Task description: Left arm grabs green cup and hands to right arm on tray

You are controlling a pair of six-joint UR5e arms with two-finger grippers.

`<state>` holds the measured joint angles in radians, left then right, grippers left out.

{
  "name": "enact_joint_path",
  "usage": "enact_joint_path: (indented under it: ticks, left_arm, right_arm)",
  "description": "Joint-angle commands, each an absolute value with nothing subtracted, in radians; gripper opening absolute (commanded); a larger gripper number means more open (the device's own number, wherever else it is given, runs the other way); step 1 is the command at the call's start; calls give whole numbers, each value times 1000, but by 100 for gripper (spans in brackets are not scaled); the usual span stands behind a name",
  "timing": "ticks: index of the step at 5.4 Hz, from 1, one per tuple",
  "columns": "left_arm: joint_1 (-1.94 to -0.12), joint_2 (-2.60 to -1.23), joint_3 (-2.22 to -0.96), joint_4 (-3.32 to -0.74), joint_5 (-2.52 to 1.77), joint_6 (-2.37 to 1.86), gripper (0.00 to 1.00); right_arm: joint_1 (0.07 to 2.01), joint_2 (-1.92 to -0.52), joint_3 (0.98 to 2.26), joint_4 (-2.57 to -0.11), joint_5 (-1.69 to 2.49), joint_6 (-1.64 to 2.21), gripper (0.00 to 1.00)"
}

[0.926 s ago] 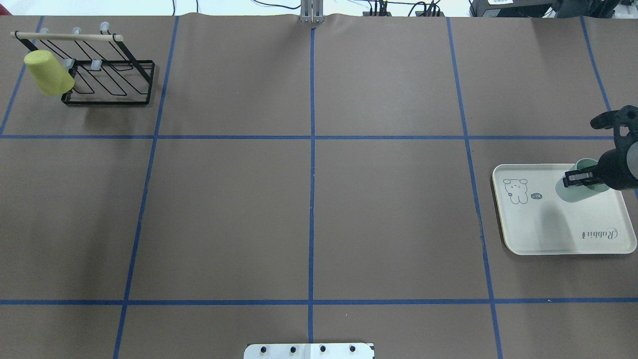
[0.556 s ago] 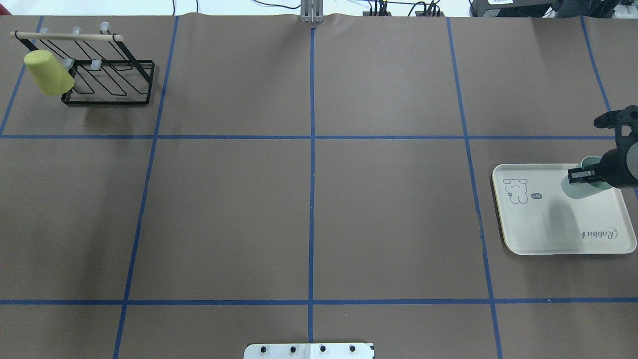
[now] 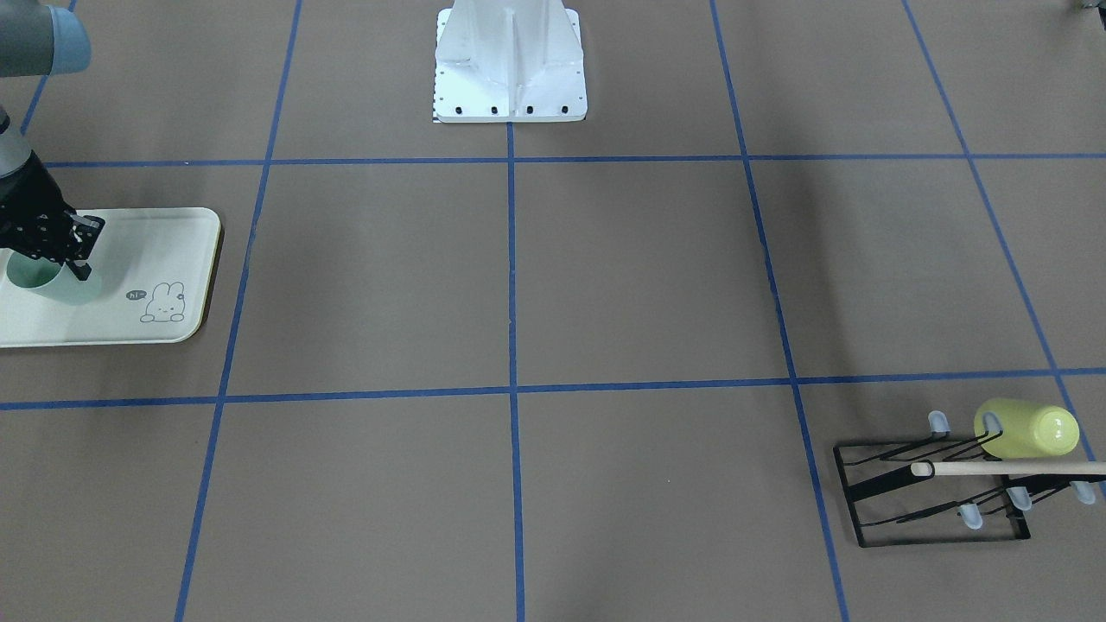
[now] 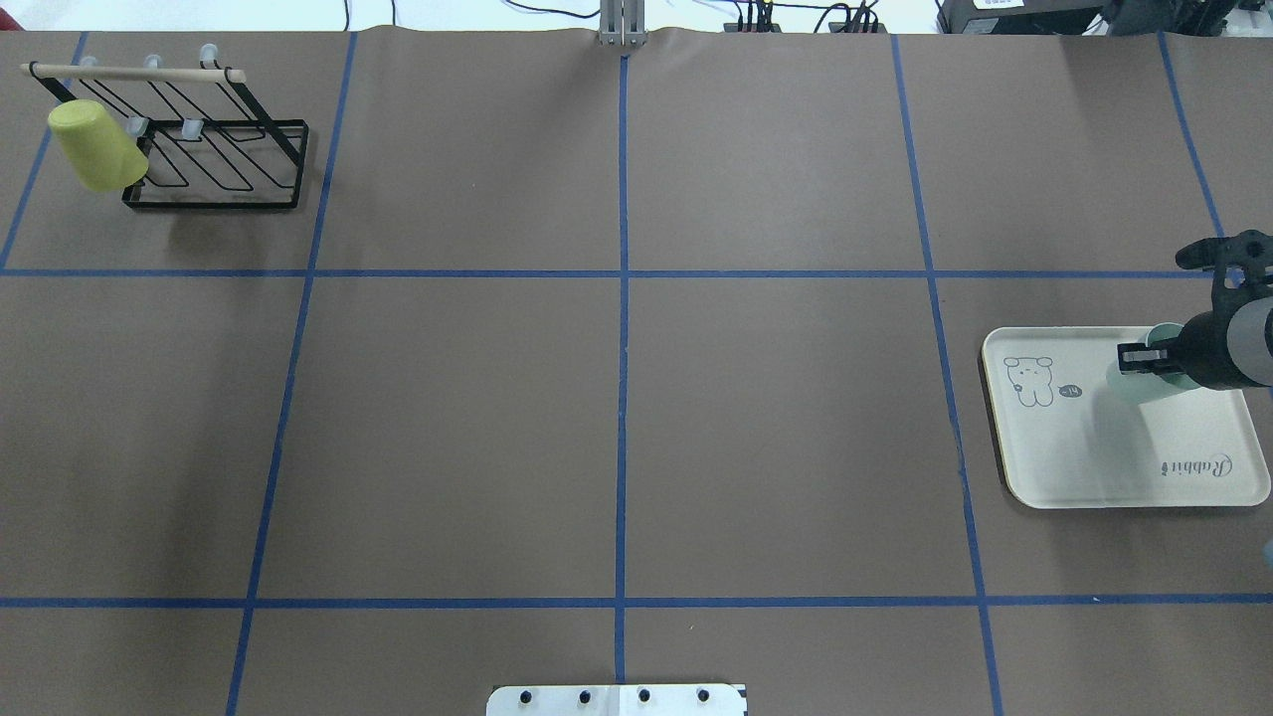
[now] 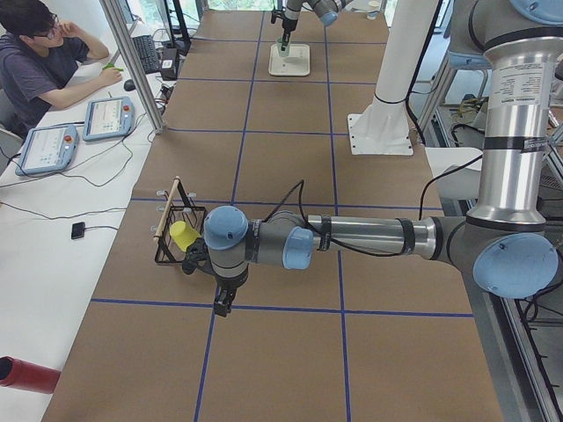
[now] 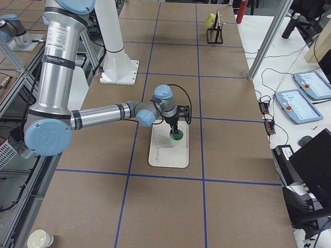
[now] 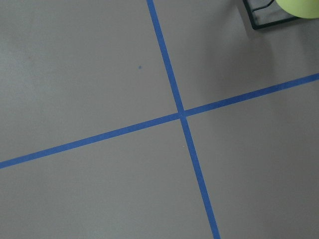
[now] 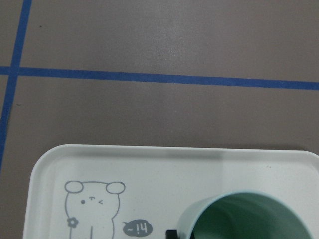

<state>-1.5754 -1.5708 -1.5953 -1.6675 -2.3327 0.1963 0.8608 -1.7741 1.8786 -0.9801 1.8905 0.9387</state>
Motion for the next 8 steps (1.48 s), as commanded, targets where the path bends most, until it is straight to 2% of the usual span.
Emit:
enact_joint_path:
  ticks: [1,3,5,8]
  left_arm:
    - [-1575,-1571,-1597,-1667,-2333,195,100]
    - [-1575,-1571,-1597,-1667,-2333,193,100]
    - [-1575,-1568,-1597,-1669,-2332,201,100]
    - [-1574,-1514,-1597,-1674,-2333,209,100]
  right_arm:
    - [839,-1775,1876,-966,1868,959,99]
    - [889,-1770,1911,-1014,1934,886,100]
    - [1084,-1761,1948,-1173,2147,644,100]
    - [1372,-1740,1931,-1484,2241,99,100]
